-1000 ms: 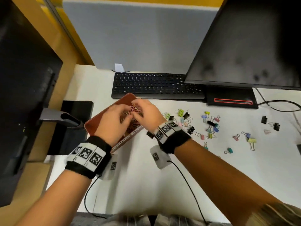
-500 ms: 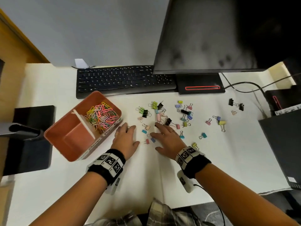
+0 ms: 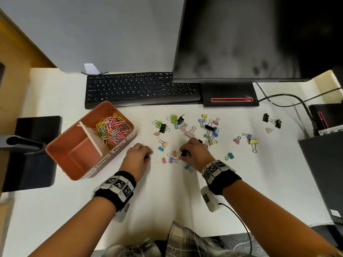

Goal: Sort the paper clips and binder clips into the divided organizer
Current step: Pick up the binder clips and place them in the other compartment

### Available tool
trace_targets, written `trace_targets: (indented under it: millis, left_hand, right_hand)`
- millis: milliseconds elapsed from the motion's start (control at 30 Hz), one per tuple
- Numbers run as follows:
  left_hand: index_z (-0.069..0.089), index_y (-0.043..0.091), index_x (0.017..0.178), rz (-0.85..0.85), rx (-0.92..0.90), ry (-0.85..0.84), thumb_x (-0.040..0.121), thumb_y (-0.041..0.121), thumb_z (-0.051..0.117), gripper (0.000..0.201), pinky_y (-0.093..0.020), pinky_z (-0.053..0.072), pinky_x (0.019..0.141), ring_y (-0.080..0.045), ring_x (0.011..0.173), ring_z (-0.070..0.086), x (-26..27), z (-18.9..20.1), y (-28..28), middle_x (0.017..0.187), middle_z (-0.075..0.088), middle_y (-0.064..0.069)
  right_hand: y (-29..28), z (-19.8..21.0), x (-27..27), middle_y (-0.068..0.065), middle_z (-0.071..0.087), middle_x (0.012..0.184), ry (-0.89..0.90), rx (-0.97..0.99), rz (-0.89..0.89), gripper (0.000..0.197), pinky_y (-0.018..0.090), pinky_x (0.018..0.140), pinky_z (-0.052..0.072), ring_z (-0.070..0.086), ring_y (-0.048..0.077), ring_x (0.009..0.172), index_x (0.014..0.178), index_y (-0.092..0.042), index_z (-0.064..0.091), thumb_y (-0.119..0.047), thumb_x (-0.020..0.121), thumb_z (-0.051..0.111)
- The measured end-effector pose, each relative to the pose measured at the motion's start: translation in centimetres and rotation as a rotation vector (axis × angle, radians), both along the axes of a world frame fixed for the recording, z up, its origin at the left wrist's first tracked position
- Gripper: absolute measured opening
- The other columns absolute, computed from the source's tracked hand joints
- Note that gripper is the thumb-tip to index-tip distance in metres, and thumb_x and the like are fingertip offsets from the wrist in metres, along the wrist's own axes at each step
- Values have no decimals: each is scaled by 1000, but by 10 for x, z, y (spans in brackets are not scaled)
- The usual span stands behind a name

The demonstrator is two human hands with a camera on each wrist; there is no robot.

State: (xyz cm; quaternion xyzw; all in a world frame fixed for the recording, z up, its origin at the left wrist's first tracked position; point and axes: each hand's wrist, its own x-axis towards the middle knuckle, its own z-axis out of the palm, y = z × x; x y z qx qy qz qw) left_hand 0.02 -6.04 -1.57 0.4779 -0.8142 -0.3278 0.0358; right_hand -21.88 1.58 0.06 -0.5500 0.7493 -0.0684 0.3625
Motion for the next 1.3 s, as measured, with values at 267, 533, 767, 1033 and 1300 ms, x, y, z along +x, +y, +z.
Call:
trace_targets:
  millis: [267,533,767,1033,1300]
  left_hand:
    - [66,17,95,61,-88,205,79,17,71,16,-21,52,72,-10,78,58,23,77,4,93,59,4]
    - [67,14,89,522,-171,88,79,16,71,11,-11,40,69,-16,79,60,119,114,-30,90,65,-3]
    - [57,22,119,583,44,161,97,31,38,31,-37,45,70,-25,73,57,142,119,-39,107,67,-10]
    - [57,28,106,470,-8,379,92,30,50,16,-23,48,80,-7,89,61,80,120,-27,97,66,9]
    - [34,29,137,181,171,77,83,20,63,62,-32,28,110,-25,135,28,-57,61,-27,150,16,-6]
  right_hand:
    - [-9,20,7,4,53,112,28,-147,55,28,32,83,51,56,22,101,107,-19,63,-29,81,68]
    - [-86,80,140,3,55,109,-296,-397,384,27,32,86,47,56,19,98,107,-16,60,-19,82,67]
    - [-108,80,191,5,50,126,-327,-333,387,52,40,97,46,50,23,115,127,-18,47,-29,81,69]
    - [-79,54,61,1,48,126,27,-365,66,53,37,102,41,44,17,115,126,-26,49,-37,79,68]
    - [-96,27,-15,7,23,151,161,-58,68,83,49,109,33,25,33,136,140,-37,25,-35,74,75]
